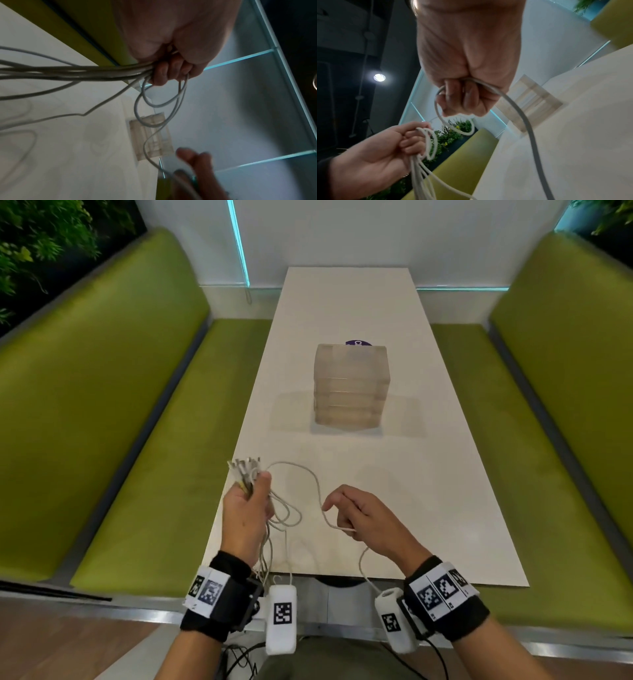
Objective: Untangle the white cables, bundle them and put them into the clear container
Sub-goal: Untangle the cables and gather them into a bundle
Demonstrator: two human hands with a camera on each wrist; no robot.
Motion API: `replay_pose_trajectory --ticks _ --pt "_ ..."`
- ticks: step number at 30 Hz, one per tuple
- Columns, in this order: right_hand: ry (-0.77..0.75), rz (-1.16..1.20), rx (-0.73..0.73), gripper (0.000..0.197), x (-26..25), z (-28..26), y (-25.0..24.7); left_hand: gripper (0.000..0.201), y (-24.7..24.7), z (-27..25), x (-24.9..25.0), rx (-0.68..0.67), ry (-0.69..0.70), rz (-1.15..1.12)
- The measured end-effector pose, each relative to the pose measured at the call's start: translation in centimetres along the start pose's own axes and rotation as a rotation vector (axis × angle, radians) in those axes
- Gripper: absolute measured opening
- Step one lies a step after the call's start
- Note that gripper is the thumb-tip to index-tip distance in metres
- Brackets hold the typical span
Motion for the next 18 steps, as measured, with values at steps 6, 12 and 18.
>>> replay_pose_trajectory --ticks 6,12,18 --pt "-0.078 0.097 -0.172 0.01 -2.6 -0.3 -0.8 0.026 2.1 -1.3 -0.9 -0.308 -0.03 0.278" --pt "-0.142 0.126 0.057 0.007 -2.4 1.0 -1.6 0.03 1.9 -1.7 -1.5 -0.461 -0.129 0.127" --pt "-0.095 0.304 0.095 0.007 -1.5 1.0 -0.2 0.018 1.9 -1.7 -1.2 -0.459 -0.076 0.22"
Point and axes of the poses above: each hand's wrist, its own z-axis towards the middle knuckle, its own y-axis out of the palm, x = y × z, the point moved 2 cm from there along z, towards the middle knuckle, and after that the axes turned 3 degrees about -x, right-handed, at the moved point
